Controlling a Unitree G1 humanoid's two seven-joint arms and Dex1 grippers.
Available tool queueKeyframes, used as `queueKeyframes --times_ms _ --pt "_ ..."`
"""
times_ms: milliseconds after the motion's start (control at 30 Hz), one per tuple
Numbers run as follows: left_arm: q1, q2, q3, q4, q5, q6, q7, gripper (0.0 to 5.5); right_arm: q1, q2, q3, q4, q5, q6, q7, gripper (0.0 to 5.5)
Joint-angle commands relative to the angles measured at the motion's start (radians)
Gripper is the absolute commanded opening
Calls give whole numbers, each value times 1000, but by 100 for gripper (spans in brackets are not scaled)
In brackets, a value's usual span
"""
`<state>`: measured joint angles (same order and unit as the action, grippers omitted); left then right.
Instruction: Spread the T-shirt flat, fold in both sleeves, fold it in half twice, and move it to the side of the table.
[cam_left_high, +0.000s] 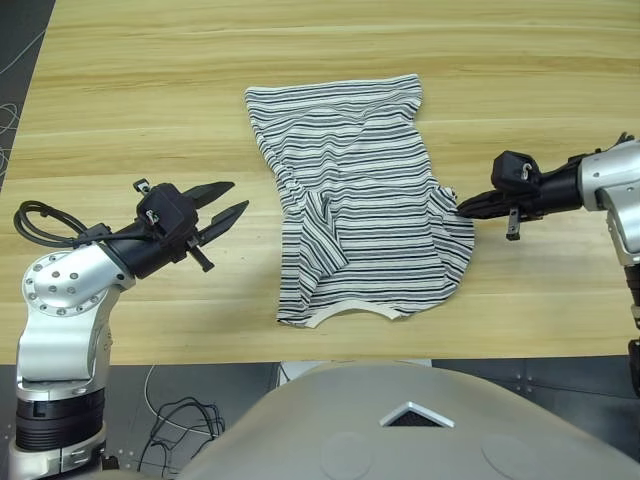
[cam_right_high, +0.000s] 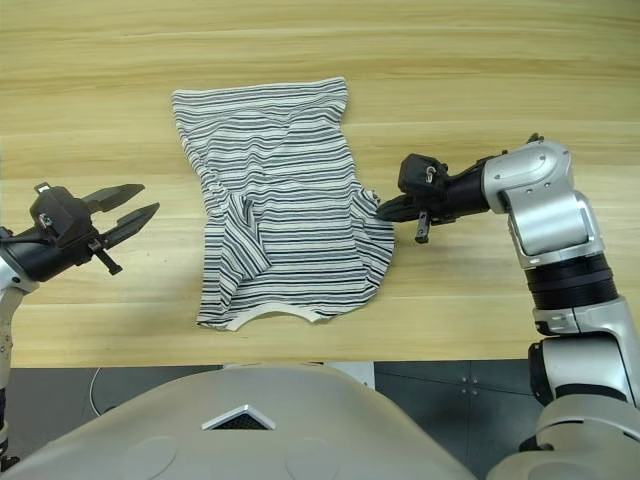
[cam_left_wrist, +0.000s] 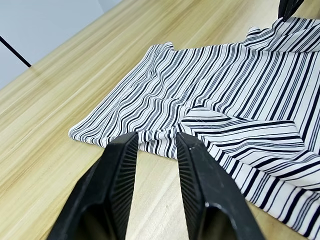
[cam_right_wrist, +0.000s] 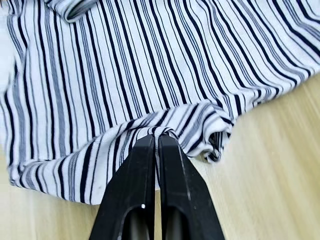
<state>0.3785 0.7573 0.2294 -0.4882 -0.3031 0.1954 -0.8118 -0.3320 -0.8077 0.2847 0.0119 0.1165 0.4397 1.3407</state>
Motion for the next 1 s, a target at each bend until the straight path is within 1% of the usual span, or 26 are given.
queueKeyframes --times_ms 33,267,767,1000 --pt "-3 3 -11 -19 3 5 -6 142 -23 -32 -26 -74 31 33 11 13" --pt "4 1 -16 -29 0 5 -7 142 -43 -6 -6 -127 52 66 -4 13" --pt "1 2 -28 7 5 -25 -23 142 -90 143 145 -94 9 60 -74 13" --pt "-5 1 -39 27 9 -44 -25 142 -95 189 186 -38 -12 49 -92 13"
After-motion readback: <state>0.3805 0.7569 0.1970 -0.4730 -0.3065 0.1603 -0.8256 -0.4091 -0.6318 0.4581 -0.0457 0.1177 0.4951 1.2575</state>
